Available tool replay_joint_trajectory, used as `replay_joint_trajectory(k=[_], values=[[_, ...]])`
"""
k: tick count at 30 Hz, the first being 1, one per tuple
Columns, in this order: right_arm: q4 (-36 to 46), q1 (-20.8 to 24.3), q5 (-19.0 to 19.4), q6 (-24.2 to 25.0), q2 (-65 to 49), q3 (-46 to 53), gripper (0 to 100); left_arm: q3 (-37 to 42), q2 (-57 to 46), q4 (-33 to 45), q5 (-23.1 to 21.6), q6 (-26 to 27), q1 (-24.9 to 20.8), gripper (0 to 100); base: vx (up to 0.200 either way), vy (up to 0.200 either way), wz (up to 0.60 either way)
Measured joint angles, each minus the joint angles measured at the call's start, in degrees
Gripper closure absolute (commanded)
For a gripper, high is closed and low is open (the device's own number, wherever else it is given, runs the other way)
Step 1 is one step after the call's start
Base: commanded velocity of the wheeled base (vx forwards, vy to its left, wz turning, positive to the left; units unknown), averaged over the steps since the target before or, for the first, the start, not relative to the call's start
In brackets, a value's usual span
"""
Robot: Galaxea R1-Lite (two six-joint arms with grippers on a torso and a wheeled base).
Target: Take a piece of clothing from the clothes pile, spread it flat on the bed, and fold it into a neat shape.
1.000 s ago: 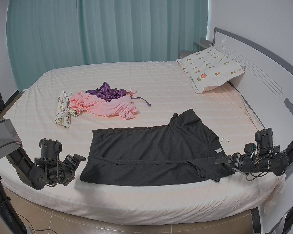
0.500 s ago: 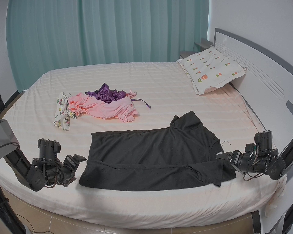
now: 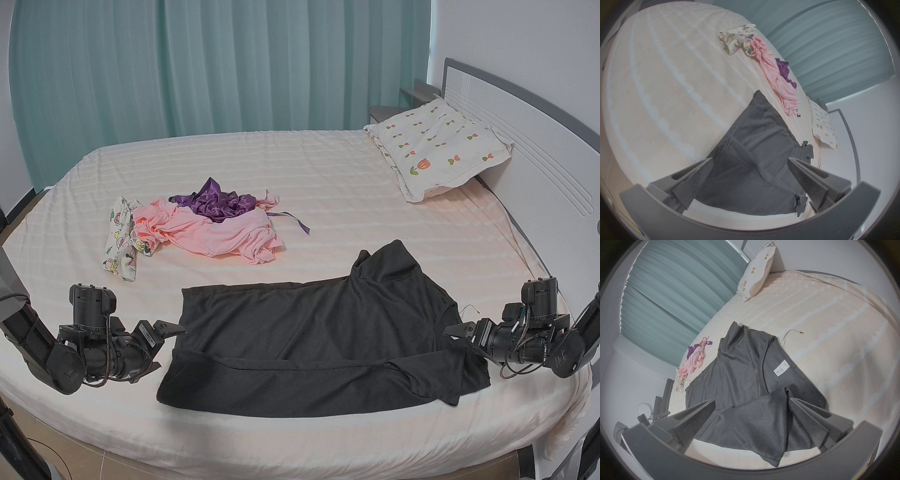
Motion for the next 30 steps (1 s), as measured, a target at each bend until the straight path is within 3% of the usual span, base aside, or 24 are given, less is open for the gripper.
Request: replay_joint_trajectory(k=[9, 14, 27, 28, 30], values=[[0.0, 0.27, 0.02, -1.02, -0.49, 0.9, 0, -3.58, 6.57, 0.05, -1.05, 16.48, 0.9, 0, 0.0, 0.0, 0.0], [0.0, 0.33, 0.05, -1.29, -0.46, 1.17, 0, -7.3, 10.67, 0.02, -5.29, 19.91, 1.18, 0, 0.0, 0.0, 0.0], [0.0, 0.38, 0.09, -1.67, -0.16, 1.37, 0, -8.35, 13.15, -0.11, -6.33, 22.35, 1.65, 0, 0.0, 0.0, 0.0], [0.0, 0.38, 0.09, -1.67, -0.11, 1.37, 0, -8.33, 13.2, -0.11, -6.33, 22.32, 1.66, 100, 0.0, 0.0, 0.0], [0.0, 0.38, 0.11, -1.69, -0.05, 1.37, 0, -8.28, 13.26, -0.11, -6.3, 22.35, 1.65, 100, 0.0, 0.0, 0.0]])
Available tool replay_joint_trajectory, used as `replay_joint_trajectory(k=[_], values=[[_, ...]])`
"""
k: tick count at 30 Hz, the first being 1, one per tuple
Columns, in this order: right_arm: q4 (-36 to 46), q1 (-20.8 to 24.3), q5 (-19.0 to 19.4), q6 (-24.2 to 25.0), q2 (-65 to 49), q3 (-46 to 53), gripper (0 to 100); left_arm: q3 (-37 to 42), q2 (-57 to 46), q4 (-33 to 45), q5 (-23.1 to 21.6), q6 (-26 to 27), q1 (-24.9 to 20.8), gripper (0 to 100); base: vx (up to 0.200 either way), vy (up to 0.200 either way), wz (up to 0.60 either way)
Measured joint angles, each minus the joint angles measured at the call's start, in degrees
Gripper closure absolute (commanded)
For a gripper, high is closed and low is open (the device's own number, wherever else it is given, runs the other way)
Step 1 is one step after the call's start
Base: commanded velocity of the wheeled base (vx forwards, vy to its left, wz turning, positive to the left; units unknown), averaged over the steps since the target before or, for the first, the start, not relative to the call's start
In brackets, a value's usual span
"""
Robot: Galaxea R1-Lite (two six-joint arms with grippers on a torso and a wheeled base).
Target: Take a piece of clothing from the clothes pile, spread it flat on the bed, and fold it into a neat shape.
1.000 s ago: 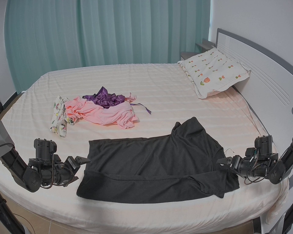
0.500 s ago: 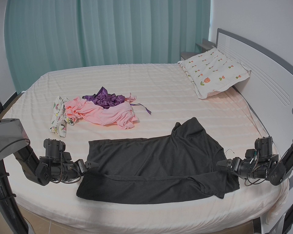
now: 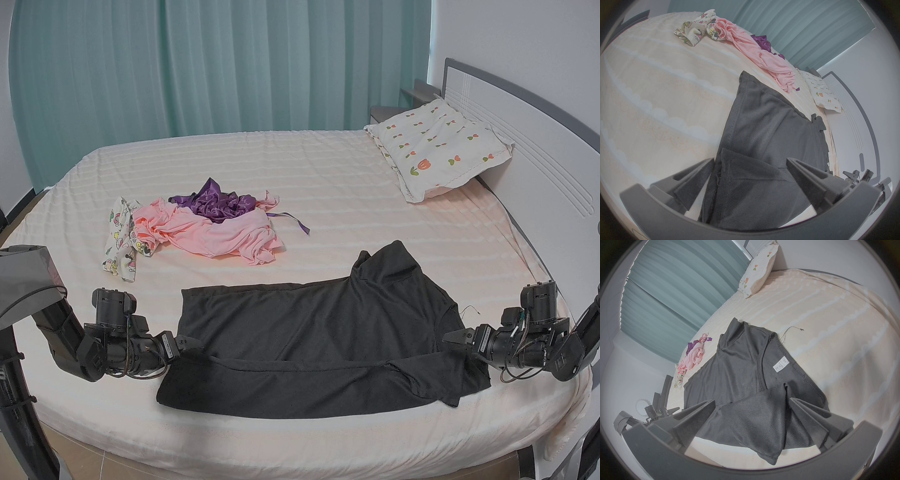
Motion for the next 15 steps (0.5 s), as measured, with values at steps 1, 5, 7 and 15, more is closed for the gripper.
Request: replay_joint_trajectory(k=[1, 5, 7, 15], values=[[0.0, 0.0, -0.02, 0.0, 0.02, 0.0, 0, 0.06, 0.05, 0.0, 0.04, -0.02, 0.01, 100, 0.0, 0.0, 0.0], [0.0, -0.09, -0.06, -0.11, 0.02, 0.0, 0, 0.96, -0.09, 0.02, 0.13, 0.02, 0.09, 100, 0.0, 0.0, 0.0], [0.0, -0.24, -0.09, -0.52, 0.02, -0.02, 0, 1.68, -0.49, 0.0, 0.15, 0.07, 0.12, 100, 0.0, 0.0, 0.0], [0.11, -2.51, 0.09, -6.77, 1.16, -0.93, 0, 3.58, -1.88, -0.12, 0.39, 0.16, 0.17, 100, 0.0, 0.0, 0.0]])
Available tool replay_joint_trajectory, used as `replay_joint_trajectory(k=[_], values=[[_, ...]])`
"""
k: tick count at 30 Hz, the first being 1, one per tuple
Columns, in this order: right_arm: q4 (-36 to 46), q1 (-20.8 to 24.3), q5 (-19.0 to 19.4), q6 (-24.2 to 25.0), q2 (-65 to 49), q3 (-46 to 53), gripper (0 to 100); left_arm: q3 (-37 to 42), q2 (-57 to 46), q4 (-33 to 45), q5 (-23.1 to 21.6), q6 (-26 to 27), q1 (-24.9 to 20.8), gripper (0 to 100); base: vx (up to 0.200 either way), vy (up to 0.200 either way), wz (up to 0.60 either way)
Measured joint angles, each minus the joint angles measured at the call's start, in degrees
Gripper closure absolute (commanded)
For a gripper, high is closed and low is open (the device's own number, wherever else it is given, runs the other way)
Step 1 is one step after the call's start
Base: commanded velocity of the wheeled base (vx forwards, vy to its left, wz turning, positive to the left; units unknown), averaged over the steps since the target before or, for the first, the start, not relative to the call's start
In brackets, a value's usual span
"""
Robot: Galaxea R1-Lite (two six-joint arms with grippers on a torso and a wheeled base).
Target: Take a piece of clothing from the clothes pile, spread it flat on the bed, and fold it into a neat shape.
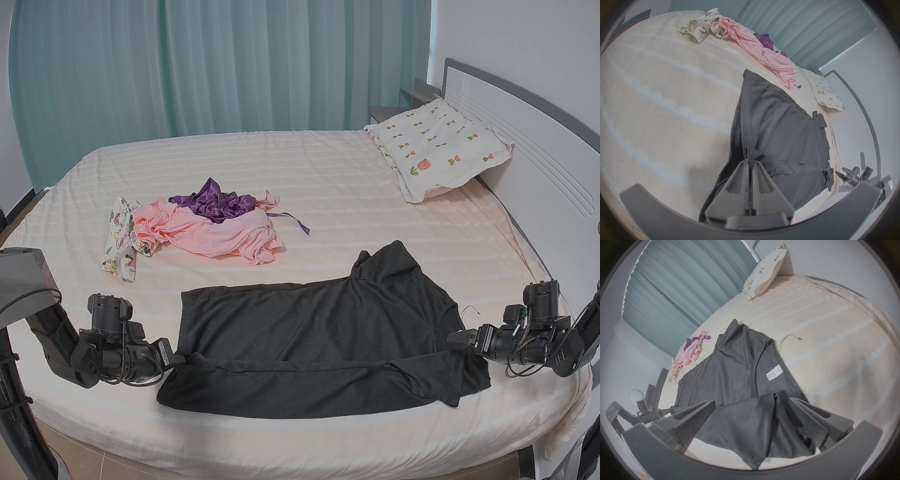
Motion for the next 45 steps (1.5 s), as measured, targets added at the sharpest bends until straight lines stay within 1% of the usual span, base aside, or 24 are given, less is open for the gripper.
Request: replay_joint_trajectory(k=[4, 6, 10, 13, 17, 18, 27, 32, 34, 40, 45], values=[[0.0, -1.38, 0.46, -4.92, 2.04, -1.27, 0, 0.39, -0.4, 0.0, 0.18, 0.02, 0.02, 100, 0.0, 0.0, 0.0], [-0.07, -1.73, 1.37, -7.06, 3.55, -2.4, 0, 0.77, -0.55, -0.02, 0.24, 0.09, 0.02, 100, 0.0, 0.0, 0.0], [-0.05, -1.99, 3.25, -8.13, 5.99, -4.45, 0, 1.38, -0.71, 0.0, 0.27, 0.09, 0.05, 100, 0.0, 0.0, 0.0], [-0.02, -1.95, 3.52, -8.52, 7.69, -5.92, 0, 1.68, -0.79, 0.0, 0.27, 0.04, 0.06, 100, 0.0, 0.0, 0.0], [-0.05, -1.99, 3.68, -11.14, 10.01, -7.14, 0, 1.85, -0.83, -0.02, 0.27, 0.0, 0.06, 100, 0.0, 0.0, 0.0], [-0.1, -2.06, 3.72, -11.67, 10.47, -7.25, 100, 1.85, -0.83, -0.02, 0.24, -0.05, 0.06, 100, 0.0, 0.0, 0.0], [-0.22, -3.95, 4.29, -12.43, 11.96, -6.86, 100, 1.63, -0.83, 0.01, 0.24, -0.46, 0.11, 100, 0.0, 0.0, 0.0], [-2.23, -5.55, 8.09, -11.72, 11.26, -6.68, 100, 1.51, -0.82, 0.01, 0.24, -0.44, 0.37, 100, 0.0, 0.0, 0.0], [-3.19, -6.16, 8.95, -11.2, 10.69, -6.49, 100, 1.6, -0.79, 0.01, 0.24, -0.44, 0.5, 100, 0.0, 0.0, 0.0], [-6.73, -6.92, 9.22, -7.67, 9.05, -6.23, 100, 1.51, -0.74, 0.06, 0.27, -0.46, 0.91, 100, 0.0, 0.0, 0.0], [-9.33, -7.12, 9.25, -7.07, 8.7, -5.33, 100, 1.29, -0.57, 0.0, 0.33, -0.57, 1.57, 100, 0.0, 0.0, 0.0]])
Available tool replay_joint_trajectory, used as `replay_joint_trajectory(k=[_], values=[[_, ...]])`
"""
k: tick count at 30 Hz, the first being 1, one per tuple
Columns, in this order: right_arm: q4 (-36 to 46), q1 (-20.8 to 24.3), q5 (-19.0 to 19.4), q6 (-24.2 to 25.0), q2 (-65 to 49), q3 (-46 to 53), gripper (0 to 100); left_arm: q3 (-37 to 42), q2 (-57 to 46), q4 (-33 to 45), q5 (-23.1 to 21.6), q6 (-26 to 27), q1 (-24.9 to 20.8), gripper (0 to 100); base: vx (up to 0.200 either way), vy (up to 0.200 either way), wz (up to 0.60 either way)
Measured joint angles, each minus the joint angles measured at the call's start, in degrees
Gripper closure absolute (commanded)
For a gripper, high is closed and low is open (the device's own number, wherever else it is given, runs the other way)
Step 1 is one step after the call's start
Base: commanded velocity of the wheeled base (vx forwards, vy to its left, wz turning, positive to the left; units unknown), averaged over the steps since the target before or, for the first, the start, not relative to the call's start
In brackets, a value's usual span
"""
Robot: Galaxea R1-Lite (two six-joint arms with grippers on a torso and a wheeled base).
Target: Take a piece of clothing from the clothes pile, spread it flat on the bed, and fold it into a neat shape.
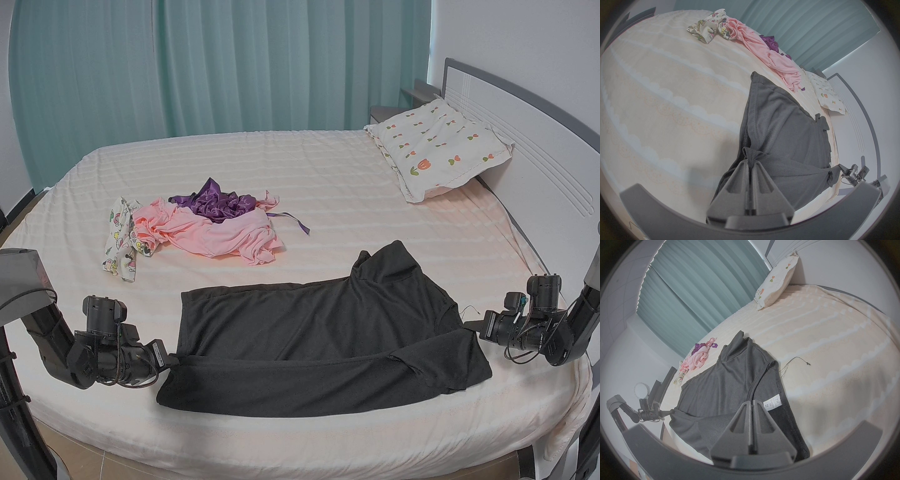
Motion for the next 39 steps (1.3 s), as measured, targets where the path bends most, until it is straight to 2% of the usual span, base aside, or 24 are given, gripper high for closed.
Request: replay_joint_trajectory(k=[15, 28, 29, 30, 39], values=[[-0.68, 0.38, -0.33, 1.6, 2.73, -4.63, 100, -0.33, 0.57, -0.07, 0.0, -0.02, 0.77, 100, 0.0, 0.0, 0.0], [-6.74, 0.74, -0.44, 3.84, 8.8, -6.17, 100, -0.93, 3.19, -3.13, 0.29, -1.48, 1.0, 100, 0.0, 0.0, 0.0], [-6.95, 0.74, -0.37, 3.95, 9.2, -6.23, 100, -0.96, 3.36, -3.17, 0.29, -1.67, 0.98, 0, 0.0, 0.0, 0.0], [-7.29, 0.74, -0.3, 4.01, 9.62, -6.42, 0, -0.96, 3.55, -3.22, 0.29, -1.8, 0.9, 0, 0.0, 0.0, 0.0], [-11.2, 1.34, -0.69, 7.31, 10.84, -6.67, 0, -1.04, 3.94, -3.28, -0.06, -1.97, 0.72, 0, 0.0, 0.0, 0.0]])
